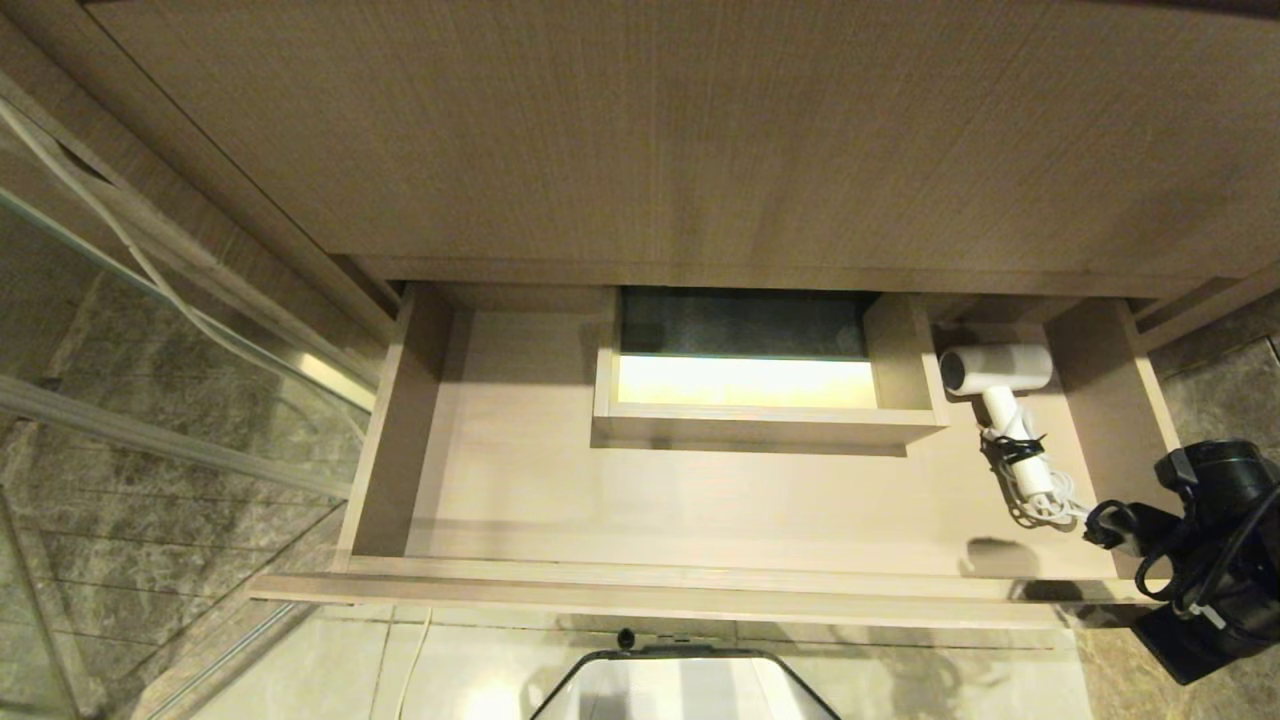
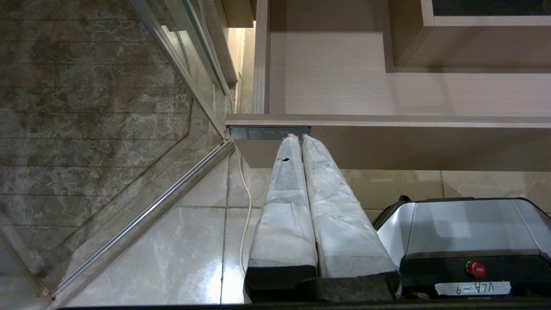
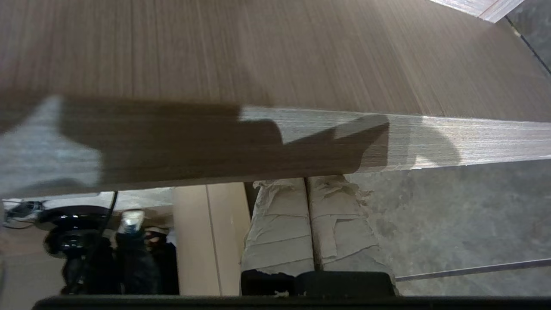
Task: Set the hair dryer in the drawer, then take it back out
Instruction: Close the drawer
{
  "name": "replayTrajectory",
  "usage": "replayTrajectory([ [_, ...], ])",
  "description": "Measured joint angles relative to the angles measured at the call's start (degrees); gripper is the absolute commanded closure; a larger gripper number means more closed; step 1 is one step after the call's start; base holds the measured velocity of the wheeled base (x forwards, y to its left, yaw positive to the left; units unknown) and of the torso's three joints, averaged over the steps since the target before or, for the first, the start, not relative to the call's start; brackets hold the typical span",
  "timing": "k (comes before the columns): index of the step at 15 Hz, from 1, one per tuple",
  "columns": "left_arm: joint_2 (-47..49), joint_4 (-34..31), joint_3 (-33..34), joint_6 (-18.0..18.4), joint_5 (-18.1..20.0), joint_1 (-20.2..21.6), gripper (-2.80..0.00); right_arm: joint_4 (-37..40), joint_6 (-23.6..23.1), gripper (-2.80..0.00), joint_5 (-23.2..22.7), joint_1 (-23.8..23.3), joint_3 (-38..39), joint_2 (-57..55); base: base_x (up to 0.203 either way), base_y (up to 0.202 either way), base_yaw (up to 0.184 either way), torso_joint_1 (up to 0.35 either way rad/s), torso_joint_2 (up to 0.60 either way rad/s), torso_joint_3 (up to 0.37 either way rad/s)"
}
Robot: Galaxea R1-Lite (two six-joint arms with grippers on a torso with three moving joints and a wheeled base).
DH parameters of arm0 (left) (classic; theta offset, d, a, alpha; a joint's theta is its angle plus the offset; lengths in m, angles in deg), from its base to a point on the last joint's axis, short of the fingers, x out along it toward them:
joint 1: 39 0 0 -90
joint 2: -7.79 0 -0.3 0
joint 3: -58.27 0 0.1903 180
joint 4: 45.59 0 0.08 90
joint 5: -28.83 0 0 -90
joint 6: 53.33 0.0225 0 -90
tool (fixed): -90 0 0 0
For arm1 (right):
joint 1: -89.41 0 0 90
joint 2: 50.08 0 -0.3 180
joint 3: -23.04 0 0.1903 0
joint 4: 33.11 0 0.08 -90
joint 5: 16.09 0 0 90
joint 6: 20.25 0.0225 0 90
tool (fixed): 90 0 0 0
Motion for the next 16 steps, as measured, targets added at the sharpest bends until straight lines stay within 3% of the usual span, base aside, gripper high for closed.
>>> replayTrajectory([
  [4,0.0,0.0,0.0,0.0,0.0,0.0,0.00,-7.2,0.4,0.00,-0.1,0.0,-3.8,0.1,0.000,0.000,0.000,0.000,0.00,0.000],
  [7,0.0,0.0,0.0,0.0,0.0,0.0,0.00,-14.6,0.4,0.00,-2.9,-0.1,-5.0,1.5,0.000,0.000,0.000,0.000,0.00,0.000],
  [10,0.0,0.0,0.0,0.0,0.0,0.0,0.00,-16.5,1.0,0.00,-3.8,0.0,-5.8,2.4,0.000,0.000,0.000,0.000,0.00,0.000],
  [16,0.0,0.0,0.0,0.0,0.0,0.1,0.00,-33.5,2.2,0.00,-6.2,0.6,-11.7,3.3,0.000,0.000,0.000,0.000,0.00,0.000],
])
